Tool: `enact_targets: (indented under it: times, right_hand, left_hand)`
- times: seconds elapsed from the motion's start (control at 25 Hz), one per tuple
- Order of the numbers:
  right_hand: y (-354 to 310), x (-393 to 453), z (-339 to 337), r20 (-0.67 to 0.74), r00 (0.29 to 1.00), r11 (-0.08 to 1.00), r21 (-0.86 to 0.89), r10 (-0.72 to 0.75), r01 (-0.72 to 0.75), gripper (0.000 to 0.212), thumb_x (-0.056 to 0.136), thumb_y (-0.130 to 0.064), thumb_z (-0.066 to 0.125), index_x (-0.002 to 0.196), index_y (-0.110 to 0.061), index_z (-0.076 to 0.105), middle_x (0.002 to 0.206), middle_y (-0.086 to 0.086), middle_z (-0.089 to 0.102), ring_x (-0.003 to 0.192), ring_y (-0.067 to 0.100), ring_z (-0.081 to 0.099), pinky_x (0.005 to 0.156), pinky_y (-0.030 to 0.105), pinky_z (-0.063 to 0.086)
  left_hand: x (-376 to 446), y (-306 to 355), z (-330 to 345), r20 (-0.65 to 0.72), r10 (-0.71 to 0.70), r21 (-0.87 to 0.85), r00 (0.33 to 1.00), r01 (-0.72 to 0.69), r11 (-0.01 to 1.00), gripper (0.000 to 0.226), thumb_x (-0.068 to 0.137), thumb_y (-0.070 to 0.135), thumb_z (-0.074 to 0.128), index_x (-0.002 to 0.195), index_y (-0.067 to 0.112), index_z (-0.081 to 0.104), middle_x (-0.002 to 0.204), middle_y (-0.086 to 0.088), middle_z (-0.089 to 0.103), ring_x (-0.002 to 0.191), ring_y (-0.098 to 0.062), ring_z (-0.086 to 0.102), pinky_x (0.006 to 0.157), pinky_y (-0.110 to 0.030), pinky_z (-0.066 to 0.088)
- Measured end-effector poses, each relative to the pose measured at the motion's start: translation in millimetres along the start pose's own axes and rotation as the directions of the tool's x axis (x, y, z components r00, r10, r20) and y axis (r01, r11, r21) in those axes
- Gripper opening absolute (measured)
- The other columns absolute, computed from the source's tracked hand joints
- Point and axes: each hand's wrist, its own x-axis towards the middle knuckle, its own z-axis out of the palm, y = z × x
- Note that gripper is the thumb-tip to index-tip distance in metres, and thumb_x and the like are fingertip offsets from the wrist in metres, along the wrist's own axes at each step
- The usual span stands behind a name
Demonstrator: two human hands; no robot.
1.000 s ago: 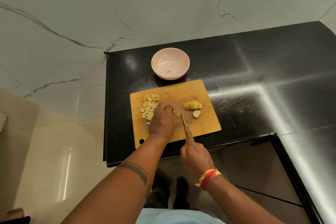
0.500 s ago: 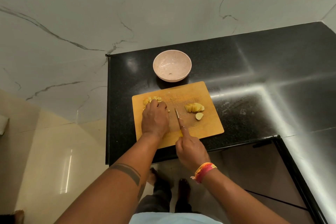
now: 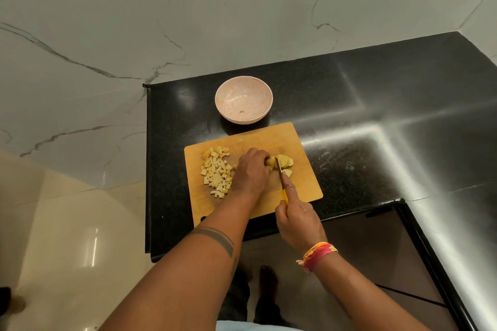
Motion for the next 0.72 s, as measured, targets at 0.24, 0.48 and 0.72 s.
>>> enact_targets:
  times: [0.24,0.48,0.72]
  right_hand:
    - [-1.8,-1.2,-0.8,0.015,1.0,1.0,-0.029,-0.005,0.006,0.074,0.102,-0.02,0.042,0.163,-0.037,0.005,0.06,-0.002,0.054,0.049,0.015,0.045,0.045,0.028,0.026]
    - [-2.8,1.2,-4.0,0.035,0.999,0.999,-0.035,-0.016,0.017,0.073,0.103,-0.021,0.041,0.162,-0.04,0.003,0.061,-0.002,0.056,0.049,0.013,0.046,0.044,0.027,0.029]
    - [-3.1,6.5,-2.5,0.053,0.999,1.0,-0.027,-0.007,0.008,0.073,0.102,-0.022,0.041,0.163,-0.038,0.004,0.062,-0.001,0.057,0.049,0.014,0.046,0.044,0.028,0.029]
  left_hand:
    - [-2.3,-1.9,2.6,-0.037,-0.006,0.002,0.999,0.006,1.0,0.022,0.096,0.019,0.061,0.118,0.02,0.064,0.121,0.001,0.056,0.116,-0.02,0.052,0.096,-0.039,0.05]
    - [-0.4,5.9,1.6,-0.039,-0.014,0.034,0.999,0.016,0.999,0.026,0.098,0.026,0.064,0.123,0.019,0.061,0.125,-0.001,0.054,0.119,-0.022,0.049,0.095,-0.035,0.046]
    - [-2.7,5.0,1.4,-0.031,0.053,0.101,0.998,-0.05,0.994,0.025,0.101,0.025,0.059,0.124,0.017,0.057,0.127,-0.002,0.053,0.12,-0.023,0.046,0.096,-0.036,0.044]
